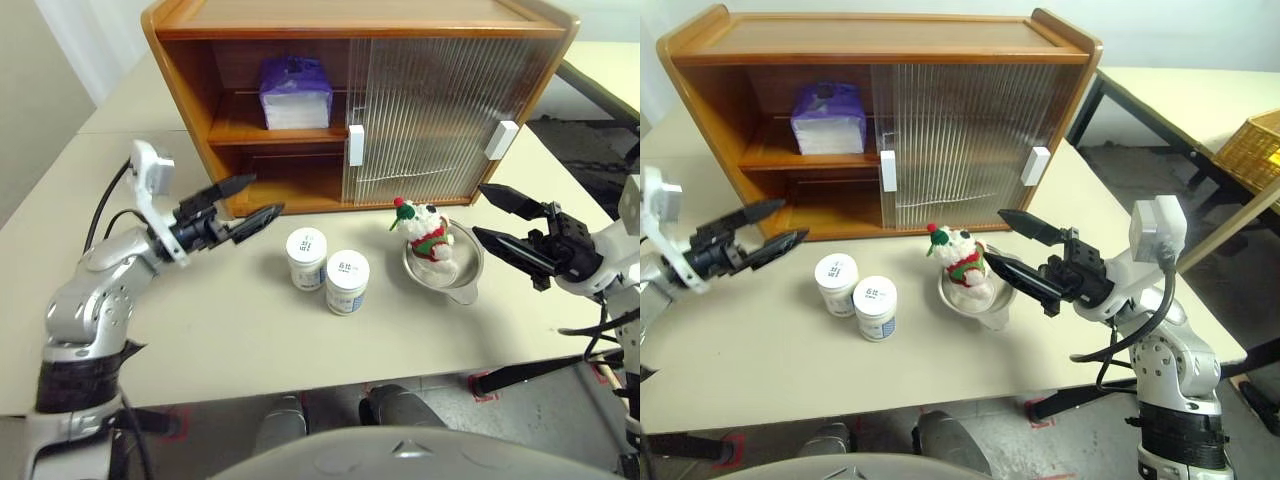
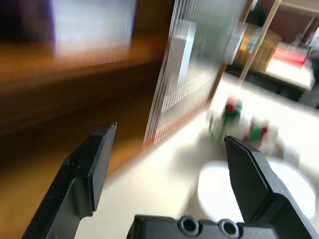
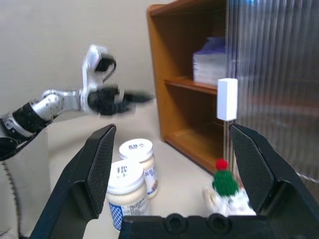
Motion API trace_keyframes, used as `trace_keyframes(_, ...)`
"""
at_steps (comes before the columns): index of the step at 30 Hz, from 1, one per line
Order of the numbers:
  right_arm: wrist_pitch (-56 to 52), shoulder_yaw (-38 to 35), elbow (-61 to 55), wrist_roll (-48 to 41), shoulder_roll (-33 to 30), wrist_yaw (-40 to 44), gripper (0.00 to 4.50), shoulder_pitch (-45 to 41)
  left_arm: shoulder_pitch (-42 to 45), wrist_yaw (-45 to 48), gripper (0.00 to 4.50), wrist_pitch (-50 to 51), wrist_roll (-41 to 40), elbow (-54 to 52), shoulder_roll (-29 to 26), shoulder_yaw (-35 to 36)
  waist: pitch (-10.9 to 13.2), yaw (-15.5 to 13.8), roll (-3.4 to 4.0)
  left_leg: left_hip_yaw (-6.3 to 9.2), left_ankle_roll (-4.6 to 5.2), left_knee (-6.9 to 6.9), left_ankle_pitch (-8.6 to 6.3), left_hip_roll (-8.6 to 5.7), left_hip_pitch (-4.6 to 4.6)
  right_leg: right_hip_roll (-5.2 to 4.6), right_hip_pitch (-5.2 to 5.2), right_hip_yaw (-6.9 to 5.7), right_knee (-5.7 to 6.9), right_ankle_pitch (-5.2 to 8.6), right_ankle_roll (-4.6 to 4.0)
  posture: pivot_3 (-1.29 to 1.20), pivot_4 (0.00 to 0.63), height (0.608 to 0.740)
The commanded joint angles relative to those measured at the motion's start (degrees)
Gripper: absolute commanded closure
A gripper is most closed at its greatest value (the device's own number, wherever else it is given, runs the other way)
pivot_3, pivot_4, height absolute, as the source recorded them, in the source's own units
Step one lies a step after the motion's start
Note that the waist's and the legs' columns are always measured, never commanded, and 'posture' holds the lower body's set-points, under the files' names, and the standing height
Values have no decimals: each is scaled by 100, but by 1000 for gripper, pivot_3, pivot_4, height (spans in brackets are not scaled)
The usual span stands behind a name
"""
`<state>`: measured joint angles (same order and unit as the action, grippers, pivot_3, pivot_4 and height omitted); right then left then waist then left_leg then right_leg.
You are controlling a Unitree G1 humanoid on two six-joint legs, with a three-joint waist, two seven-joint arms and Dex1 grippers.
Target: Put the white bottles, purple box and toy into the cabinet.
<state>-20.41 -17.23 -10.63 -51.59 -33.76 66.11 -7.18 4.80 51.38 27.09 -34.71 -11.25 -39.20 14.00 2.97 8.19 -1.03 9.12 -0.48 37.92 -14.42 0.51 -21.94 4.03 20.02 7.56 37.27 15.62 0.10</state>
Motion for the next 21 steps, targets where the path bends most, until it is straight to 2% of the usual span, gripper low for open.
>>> trace_keyframes(1, -46, 142, 48, 68, 58, 44, 0, -45, -389, 289, 16, -427, 322, 128, 4, -237, -1, -61, 1, 6, 0, -4, 0, 3, -1, -1, 18, -1, 2, 1, -6, -178, 50, 740)
trace_keyframes(5, -104, 113, 4, -22, 107, 1, 0, -21, -737, 378, 16, -528, 697, 83, -162, -539, -14, -144, 16, 7, -22, -10, -13, 23, -19, 2, 52, -9, 6, -8, -58, -183, 49, 740)
trace_keyframes(12, -160, 12, -50, -43, 49, -4, 0, 1, -884, 495, 16, -521, 841, 33, -185, -919, -30, -161, 42, -34, -37, -16, -21, 41, -45, 15, 63, -25, 12, -1, -77, -197, 47, 740)
trace_keyframes(21, -199, -118, -131, -53, -33, -81, 0, 69, -614, 677, 16, -945, 1101, 649, 182, -1351, -59, -148, 80, -27, -36, -12, -21, 54, -36, 19, 57, -22, 13, -7, -83, -218, 40, 740)
